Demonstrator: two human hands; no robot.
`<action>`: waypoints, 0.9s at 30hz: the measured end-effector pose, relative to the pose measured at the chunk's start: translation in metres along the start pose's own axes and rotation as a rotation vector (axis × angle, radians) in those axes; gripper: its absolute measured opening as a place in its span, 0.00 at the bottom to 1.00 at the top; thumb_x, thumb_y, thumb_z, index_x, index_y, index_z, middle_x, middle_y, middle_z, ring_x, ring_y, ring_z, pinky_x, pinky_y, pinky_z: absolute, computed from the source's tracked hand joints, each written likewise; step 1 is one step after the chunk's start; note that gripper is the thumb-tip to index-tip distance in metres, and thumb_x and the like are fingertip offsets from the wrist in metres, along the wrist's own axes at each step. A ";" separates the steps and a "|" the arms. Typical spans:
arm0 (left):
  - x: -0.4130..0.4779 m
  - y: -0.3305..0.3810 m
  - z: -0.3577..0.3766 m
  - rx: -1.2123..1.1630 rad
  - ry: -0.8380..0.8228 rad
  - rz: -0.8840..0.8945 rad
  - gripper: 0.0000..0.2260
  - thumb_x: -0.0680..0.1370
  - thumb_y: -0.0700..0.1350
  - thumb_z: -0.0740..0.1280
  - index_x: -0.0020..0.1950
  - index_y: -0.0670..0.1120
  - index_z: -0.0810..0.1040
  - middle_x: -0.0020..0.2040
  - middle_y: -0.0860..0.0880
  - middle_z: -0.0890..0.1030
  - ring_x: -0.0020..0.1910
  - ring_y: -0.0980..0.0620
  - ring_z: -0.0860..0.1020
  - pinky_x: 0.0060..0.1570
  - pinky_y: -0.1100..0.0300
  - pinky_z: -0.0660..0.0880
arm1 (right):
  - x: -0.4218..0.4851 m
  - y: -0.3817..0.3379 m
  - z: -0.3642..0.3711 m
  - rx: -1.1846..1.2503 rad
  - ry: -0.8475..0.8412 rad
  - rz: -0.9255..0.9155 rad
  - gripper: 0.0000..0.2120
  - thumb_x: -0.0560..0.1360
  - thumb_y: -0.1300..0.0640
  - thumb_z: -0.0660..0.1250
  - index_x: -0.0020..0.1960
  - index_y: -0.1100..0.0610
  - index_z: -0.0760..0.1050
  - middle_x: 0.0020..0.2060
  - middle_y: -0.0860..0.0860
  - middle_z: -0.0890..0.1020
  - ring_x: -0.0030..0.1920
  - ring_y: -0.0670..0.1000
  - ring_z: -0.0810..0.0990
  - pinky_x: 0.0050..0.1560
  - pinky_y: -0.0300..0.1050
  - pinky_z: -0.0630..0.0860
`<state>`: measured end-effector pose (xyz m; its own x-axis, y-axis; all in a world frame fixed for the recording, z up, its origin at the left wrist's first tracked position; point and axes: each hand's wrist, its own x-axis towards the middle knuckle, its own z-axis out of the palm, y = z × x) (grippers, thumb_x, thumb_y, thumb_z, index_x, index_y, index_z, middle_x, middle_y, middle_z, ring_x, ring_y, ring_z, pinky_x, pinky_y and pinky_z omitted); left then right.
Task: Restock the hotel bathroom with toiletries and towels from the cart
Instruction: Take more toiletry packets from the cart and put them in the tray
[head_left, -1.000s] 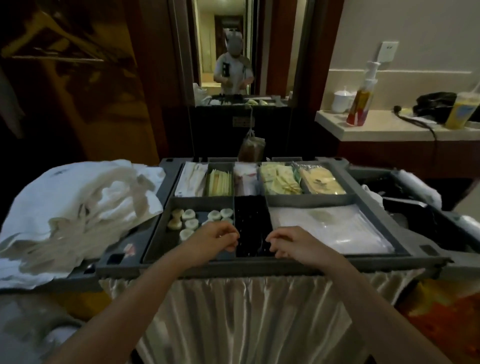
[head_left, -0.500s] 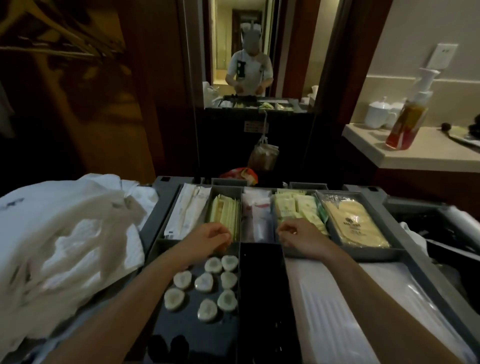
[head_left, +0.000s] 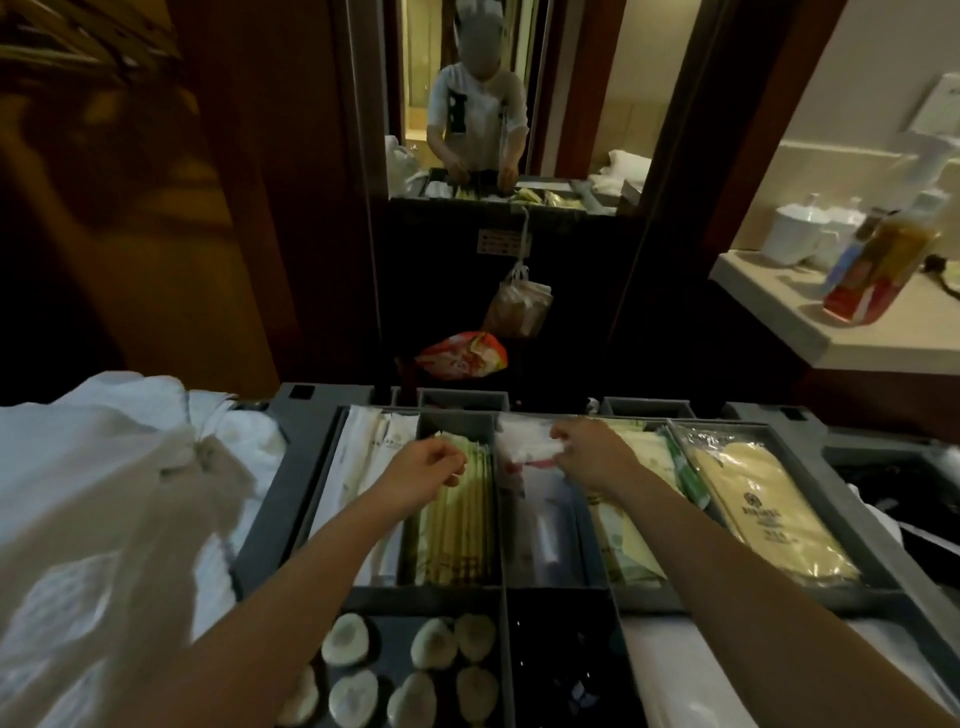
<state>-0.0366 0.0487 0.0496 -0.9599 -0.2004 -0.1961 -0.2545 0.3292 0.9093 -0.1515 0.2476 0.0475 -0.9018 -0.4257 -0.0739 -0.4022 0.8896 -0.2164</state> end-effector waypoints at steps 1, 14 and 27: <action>0.005 -0.002 0.002 -0.013 0.010 -0.013 0.07 0.80 0.43 0.60 0.46 0.47 0.76 0.46 0.51 0.79 0.41 0.58 0.77 0.38 0.65 0.70 | 0.011 0.002 0.005 -0.027 -0.014 -0.010 0.20 0.77 0.52 0.62 0.68 0.54 0.68 0.66 0.53 0.72 0.62 0.55 0.73 0.59 0.46 0.71; 0.016 -0.009 0.019 -0.042 0.084 -0.088 0.07 0.79 0.43 0.60 0.44 0.49 0.76 0.45 0.50 0.80 0.41 0.58 0.77 0.37 0.67 0.69 | 0.054 0.016 0.043 -0.176 -0.055 -0.104 0.19 0.76 0.44 0.63 0.63 0.52 0.70 0.62 0.55 0.75 0.61 0.56 0.73 0.59 0.48 0.71; -0.003 0.025 0.045 -0.409 -0.120 -0.115 0.06 0.80 0.46 0.61 0.50 0.48 0.78 0.47 0.49 0.79 0.46 0.55 0.77 0.45 0.61 0.72 | -0.002 0.004 -0.010 1.010 0.038 0.005 0.07 0.77 0.56 0.66 0.44 0.60 0.78 0.36 0.53 0.79 0.38 0.52 0.80 0.40 0.45 0.74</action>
<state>-0.0452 0.0988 0.0569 -0.9412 -0.0977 -0.3235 -0.3158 -0.0866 0.9449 -0.1529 0.2539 0.0569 -0.9147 -0.4009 -0.0500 -0.0922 0.3278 -0.9402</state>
